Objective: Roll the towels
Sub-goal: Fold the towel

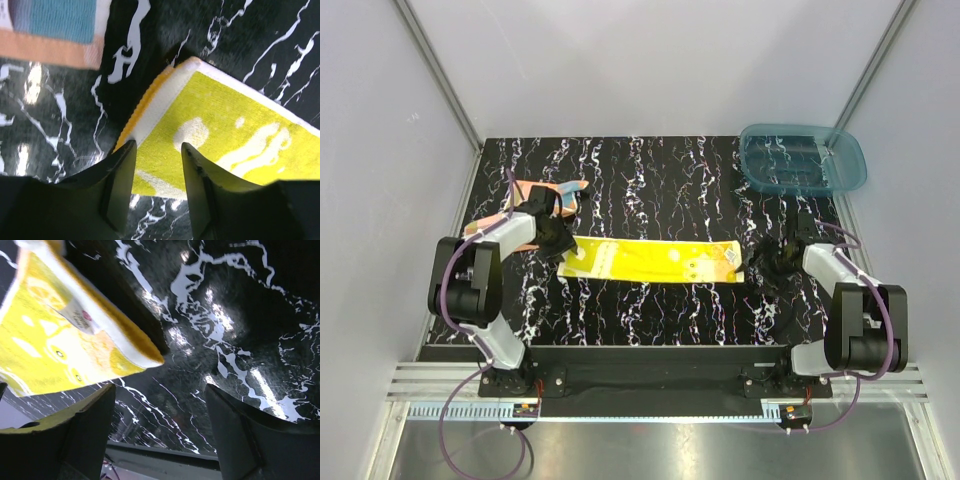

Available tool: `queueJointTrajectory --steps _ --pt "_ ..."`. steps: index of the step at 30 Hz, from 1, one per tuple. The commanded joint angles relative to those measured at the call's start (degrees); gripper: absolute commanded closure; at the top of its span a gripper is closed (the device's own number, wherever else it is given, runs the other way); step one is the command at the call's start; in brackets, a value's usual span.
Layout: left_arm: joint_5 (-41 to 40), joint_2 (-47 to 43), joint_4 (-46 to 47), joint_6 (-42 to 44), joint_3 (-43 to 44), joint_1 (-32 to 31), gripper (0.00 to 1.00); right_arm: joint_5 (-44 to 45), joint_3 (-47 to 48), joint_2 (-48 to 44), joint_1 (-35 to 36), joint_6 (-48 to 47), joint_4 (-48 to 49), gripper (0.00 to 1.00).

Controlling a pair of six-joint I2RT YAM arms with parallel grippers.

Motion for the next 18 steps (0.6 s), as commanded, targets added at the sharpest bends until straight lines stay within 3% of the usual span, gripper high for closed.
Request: queueJointTrajectory --steps 1,10,18 --pt "-0.8 -4.9 -2.7 0.9 0.9 0.2 0.51 -3.1 -1.6 1.2 0.1 1.4 3.6 0.22" --pt "-3.8 -12.2 -15.3 8.5 14.3 0.2 0.43 -2.9 -2.1 5.7 0.1 2.2 7.2 0.31" --pt "-9.0 -13.0 -13.7 13.4 13.2 0.4 0.41 -3.4 -1.9 9.6 0.1 2.4 9.9 0.46"
